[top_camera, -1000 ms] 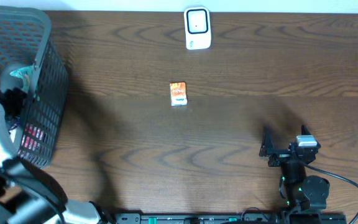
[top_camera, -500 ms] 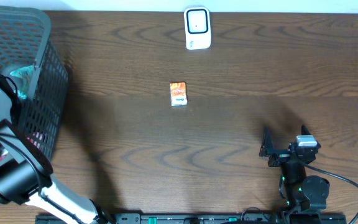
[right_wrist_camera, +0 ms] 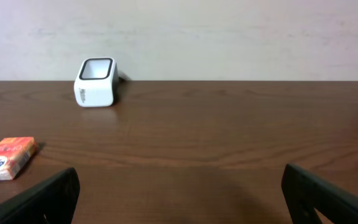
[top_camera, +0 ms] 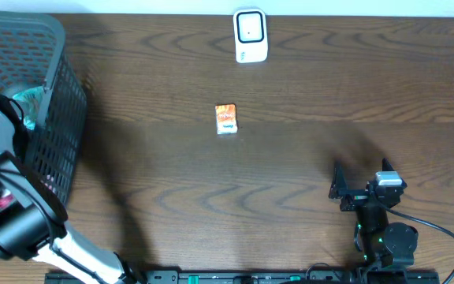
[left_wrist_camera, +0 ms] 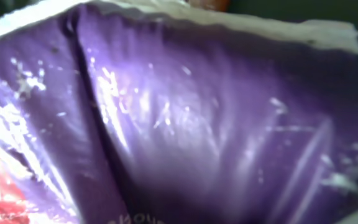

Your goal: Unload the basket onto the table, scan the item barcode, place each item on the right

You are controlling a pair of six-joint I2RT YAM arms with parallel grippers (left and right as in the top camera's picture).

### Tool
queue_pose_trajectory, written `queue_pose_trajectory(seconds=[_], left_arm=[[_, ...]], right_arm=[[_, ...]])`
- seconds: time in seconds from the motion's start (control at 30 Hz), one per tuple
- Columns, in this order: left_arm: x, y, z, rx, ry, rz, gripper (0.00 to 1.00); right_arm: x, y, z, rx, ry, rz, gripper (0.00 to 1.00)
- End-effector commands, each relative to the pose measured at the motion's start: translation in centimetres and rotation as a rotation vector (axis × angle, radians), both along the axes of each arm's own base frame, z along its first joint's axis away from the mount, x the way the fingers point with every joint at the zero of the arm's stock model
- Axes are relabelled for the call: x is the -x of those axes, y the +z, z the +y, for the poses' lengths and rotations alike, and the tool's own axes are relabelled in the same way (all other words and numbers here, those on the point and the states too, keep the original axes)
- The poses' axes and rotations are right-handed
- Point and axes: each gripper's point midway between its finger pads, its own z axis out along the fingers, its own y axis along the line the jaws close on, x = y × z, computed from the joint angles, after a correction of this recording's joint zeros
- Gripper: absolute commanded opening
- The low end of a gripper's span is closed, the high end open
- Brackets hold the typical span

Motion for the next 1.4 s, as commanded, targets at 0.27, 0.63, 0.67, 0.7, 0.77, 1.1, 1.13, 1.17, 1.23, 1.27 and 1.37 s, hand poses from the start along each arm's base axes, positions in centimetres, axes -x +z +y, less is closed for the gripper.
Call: queue_pose_trajectory(seconds=[0.27, 0.63, 0.67, 0.7, 0.77, 1.1, 1.13, 1.17, 1.23, 1.27, 1.37], left_arm=[[-9.3, 23.0, -3.2, -0.113, -0.113, -0.995, 0.07], [-9.9, 36.9, -14.0, -0.108, -0.393, -1.461, 0.07], [-10.4, 37.1, -16.1, -0.057, -0.448, -1.476, 0.07], [-10.9, 37.1, -18.1, -0.015, -0.5, -1.481, 0.07], [-11.7, 36.7, -22.1, 0.046, -0.635, -1.468, 0.07], [-13.0, 30.4, -39.5, 0.375, -1.086, -1.276, 0.07], [-13.3, 29.5, -40.5, 0.384, -1.1, -1.248, 0.07], [-13.6, 28.4, -41.4, 0.384, -1.111, -1.217, 0.07], [-14.4, 25.9, -43.1, 0.373, -1.13, -1.148, 0.07], [-14.6, 24.9, -43.8, 0.37, -1.138, -1.122, 0.07], [-15.4, 21.2, -47.0, 0.4, -1.181, -1.04, 0.07]], right_arm=[[0.0, 0.0, -0.2, -0.009, -0.013, -0.001, 0.99], [0.0, 0.0, -0.2, -0.009, -0.013, -0.001, 0.99], [0.0, 0.0, -0.2, -0.009, -0.013, -0.001, 0.99], [0.0, 0.0, -0.2, -0.009, -0.013, -0.001, 0.99], [0.0, 0.0, -0.2, -0.009, -0.013, -0.001, 0.99], [0.0, 0.0, -0.2, -0.009, -0.013, -0.001, 0.99], [0.0, 0.0, -0.2, -0.009, -0.013, -0.001, 0.99], [0.0, 0.0, -0.2, -0.009, -0.013, -0.001, 0.99], [0.0, 0.0, -0.2, -0.009, -0.013, -0.001, 0.99], [0.0, 0.0, -0.2, -0.009, -0.013, -0.001, 0.99], [0.0, 0.0, -0.2, -0.009, -0.013, -0.001, 0.99]])
